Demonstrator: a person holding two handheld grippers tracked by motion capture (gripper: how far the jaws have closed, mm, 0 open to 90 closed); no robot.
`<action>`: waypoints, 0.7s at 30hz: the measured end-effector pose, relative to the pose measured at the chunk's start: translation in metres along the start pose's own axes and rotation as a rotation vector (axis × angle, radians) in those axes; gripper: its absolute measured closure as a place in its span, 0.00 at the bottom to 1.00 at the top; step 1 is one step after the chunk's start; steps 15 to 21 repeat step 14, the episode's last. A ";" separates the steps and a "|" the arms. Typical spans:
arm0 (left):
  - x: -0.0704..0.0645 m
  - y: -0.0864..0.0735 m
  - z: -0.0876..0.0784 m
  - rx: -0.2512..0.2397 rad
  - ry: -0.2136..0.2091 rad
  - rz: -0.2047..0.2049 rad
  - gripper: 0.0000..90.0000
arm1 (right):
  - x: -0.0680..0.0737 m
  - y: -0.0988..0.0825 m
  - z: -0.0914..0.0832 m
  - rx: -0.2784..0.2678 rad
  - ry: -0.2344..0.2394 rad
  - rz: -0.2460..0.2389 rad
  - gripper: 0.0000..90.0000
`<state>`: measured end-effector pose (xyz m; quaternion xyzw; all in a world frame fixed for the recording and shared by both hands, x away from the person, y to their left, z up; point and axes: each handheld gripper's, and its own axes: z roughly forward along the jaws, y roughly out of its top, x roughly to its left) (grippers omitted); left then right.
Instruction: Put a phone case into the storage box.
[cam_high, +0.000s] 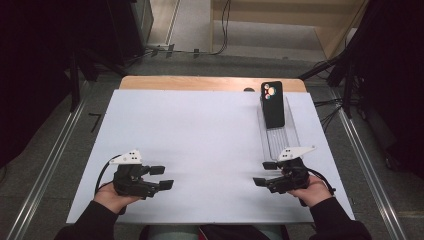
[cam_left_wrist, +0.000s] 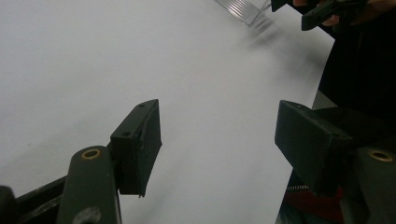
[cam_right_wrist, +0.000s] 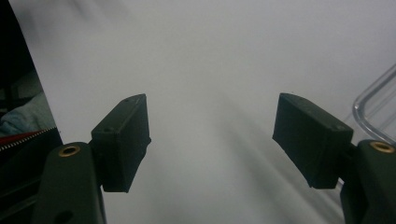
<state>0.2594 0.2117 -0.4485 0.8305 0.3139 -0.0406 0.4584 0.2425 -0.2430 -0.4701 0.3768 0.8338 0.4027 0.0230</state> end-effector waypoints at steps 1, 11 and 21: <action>0.000 0.000 0.000 -0.002 -0.002 -0.002 0.35 | -0.001 -0.001 -0.001 0.002 0.003 0.000 0.28; 0.002 -0.001 0.002 0.006 -0.007 0.000 0.35 | -0.003 -0.003 0.000 0.007 -0.003 0.007 0.28; 0.002 -0.001 0.002 0.007 -0.007 0.000 0.35 | -0.002 -0.003 0.000 0.010 0.001 0.004 0.27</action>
